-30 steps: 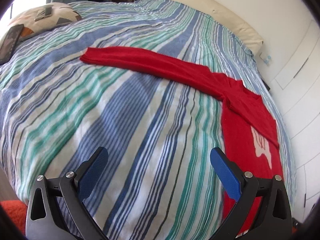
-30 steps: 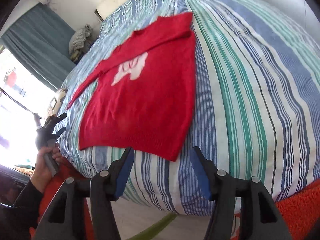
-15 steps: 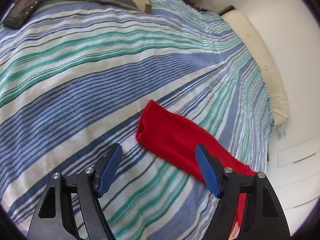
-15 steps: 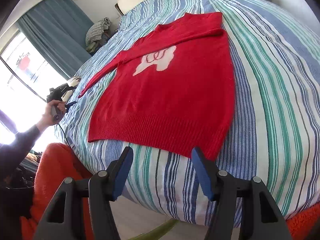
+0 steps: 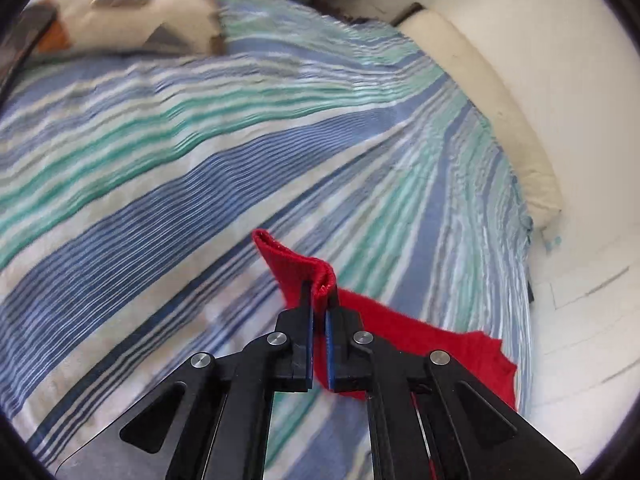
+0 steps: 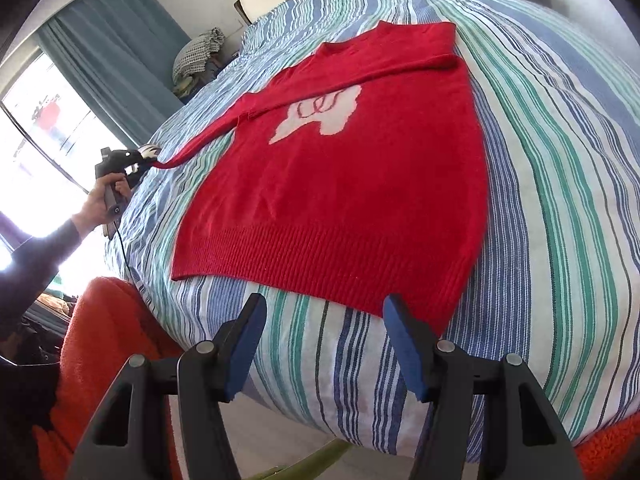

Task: Fold small clothes
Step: 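Grasp the other sleeve cuff with the left gripper, fold it across the body, release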

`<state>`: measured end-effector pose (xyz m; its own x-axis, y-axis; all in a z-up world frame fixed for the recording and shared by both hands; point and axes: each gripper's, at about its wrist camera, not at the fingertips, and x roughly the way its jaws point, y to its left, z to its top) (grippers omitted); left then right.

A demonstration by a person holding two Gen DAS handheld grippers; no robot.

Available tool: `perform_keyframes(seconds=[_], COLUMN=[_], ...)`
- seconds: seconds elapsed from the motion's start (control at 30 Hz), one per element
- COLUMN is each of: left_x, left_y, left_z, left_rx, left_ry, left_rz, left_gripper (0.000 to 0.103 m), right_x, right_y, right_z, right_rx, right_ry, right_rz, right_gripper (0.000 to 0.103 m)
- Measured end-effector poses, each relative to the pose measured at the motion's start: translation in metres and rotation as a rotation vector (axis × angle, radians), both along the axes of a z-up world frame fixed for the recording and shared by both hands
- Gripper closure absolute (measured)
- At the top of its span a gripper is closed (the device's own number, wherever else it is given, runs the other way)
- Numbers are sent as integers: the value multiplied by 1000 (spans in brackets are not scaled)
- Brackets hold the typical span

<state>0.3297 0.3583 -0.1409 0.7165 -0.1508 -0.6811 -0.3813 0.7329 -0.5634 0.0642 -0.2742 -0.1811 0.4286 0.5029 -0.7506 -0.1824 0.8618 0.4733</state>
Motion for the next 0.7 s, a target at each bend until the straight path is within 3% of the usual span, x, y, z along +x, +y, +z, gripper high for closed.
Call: perform_keyframes(seconds=[0.17, 0.3, 0.4, 0.47, 0.5, 0.57, 0.7], left_x=[30, 32, 31, 33, 34, 31, 14], left_y=[-148, -290, -383, -429, -443, -446, -391], left_z=[123, 174, 168, 141, 125, 103, 75], left_rx=[190, 222, 224, 235, 236, 224, 218], left_ry=[-189, -304, -317, -244, -185, -156, -129], left_rz=[-368, -652, -804, -890, -913, -925, -849], left_gripper=[100, 100, 96, 66, 33, 31, 31], right_x=[-2, -6, -9, -10, -11, -12, -14], right_y=[0, -8, -13, -16, -17, -19, -24], right_z=[2, 6, 10, 11, 11, 14, 14], right_rx=[37, 71, 86, 92, 96, 105, 125], right_ry=[-14, -33, -47, -48, -50, -55, -59], right_rz=[21, 4, -13, -22, -26, -32, -40], right_gripper=[42, 42, 42, 42, 42, 42, 42])
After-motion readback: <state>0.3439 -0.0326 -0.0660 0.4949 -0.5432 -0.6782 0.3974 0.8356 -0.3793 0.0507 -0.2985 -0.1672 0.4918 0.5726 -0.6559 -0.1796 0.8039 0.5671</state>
